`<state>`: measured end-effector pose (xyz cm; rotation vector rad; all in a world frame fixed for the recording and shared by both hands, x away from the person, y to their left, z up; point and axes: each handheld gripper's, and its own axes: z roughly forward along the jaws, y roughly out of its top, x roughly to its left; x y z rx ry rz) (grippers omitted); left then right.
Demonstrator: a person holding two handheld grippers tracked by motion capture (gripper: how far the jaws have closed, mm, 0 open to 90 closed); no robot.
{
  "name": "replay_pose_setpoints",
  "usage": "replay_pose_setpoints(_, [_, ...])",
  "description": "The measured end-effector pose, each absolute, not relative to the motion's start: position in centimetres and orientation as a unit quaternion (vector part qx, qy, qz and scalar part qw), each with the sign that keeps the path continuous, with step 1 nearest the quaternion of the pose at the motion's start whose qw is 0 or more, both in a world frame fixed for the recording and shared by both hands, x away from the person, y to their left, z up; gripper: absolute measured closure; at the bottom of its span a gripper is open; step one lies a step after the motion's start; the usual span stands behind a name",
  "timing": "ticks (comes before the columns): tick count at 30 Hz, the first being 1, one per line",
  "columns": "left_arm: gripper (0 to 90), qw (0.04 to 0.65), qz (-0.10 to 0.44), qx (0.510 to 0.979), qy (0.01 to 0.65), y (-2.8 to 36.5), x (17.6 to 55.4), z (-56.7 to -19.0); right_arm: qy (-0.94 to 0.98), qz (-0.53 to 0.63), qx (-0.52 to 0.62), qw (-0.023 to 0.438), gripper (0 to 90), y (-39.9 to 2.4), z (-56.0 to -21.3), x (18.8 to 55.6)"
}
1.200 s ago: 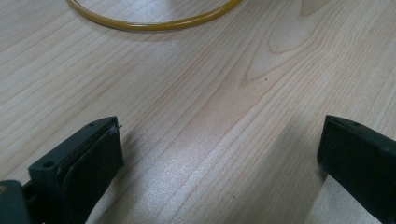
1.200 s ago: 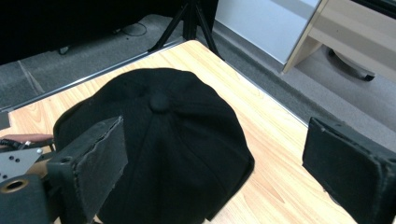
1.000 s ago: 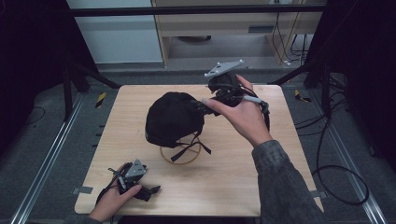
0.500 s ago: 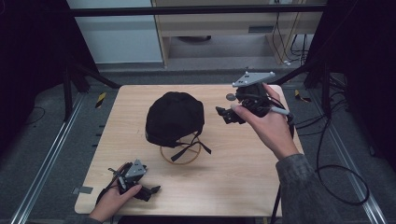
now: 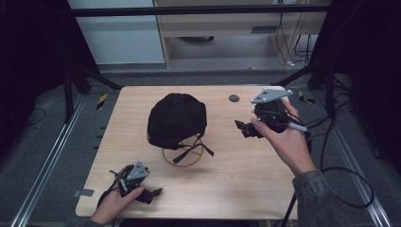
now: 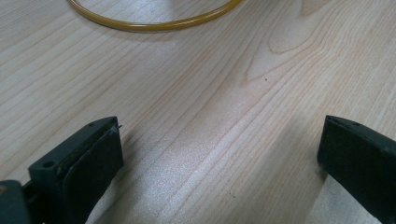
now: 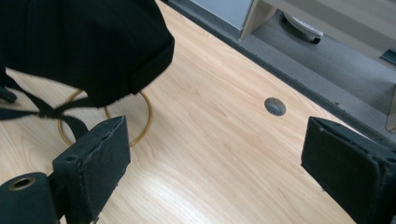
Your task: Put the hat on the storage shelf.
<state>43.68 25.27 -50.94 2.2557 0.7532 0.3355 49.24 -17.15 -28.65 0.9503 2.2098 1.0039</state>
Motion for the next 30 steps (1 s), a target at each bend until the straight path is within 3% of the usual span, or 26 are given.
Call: replay_pose_setpoints(30, [0.0,0.36,0.13,0.877,0.292,25.3,43.7,-50.9,0.8,0.362,0.413,0.242,9.0,-20.8,-38.6,47.6])
